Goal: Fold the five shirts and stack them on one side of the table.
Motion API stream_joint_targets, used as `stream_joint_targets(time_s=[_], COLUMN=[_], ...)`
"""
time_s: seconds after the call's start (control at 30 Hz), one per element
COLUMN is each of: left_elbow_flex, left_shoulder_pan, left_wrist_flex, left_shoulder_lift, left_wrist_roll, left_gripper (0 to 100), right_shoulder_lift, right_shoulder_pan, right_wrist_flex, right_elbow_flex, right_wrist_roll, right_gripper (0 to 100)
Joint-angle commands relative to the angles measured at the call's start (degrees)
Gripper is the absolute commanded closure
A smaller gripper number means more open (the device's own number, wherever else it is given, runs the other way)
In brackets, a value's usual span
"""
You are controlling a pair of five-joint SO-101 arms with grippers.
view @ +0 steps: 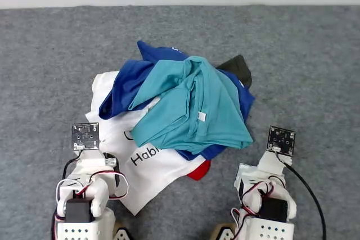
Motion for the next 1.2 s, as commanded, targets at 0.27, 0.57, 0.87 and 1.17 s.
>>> stream_joint_targets(time_s=[0.27, 0.57, 0.87, 1.17], left_elbow_flex=[-0.3, -0.3, -0.3, -6.7], left_shoulder_pan=[0.3, 0.3, 0.4, -0.2], left_wrist_flex=[0.1, 0.1, 0.1, 0.1], left_shoulder_lift=[-0.7, -0.7, -0.7, -0.7], left_wrist_roll=[0.5, 0.5, 0.4, -18.5], left_gripper=[99, 99, 99, 98], right_shoulder_lift=[-0.4, -0.4, -0.4, -0.4], right_shoulder_pan=[0.0, 0.0, 0.0, 0.0], right_wrist_flex=[0.1, 0.1, 0.1, 0.1], right_elbow_flex=[0.9, 0.9, 0.9, 0.9], right_wrist_roll=[-0.4, -0.4, -0.4, -0.4], right_gripper=[98.6, 98.6, 98.6, 98.6])
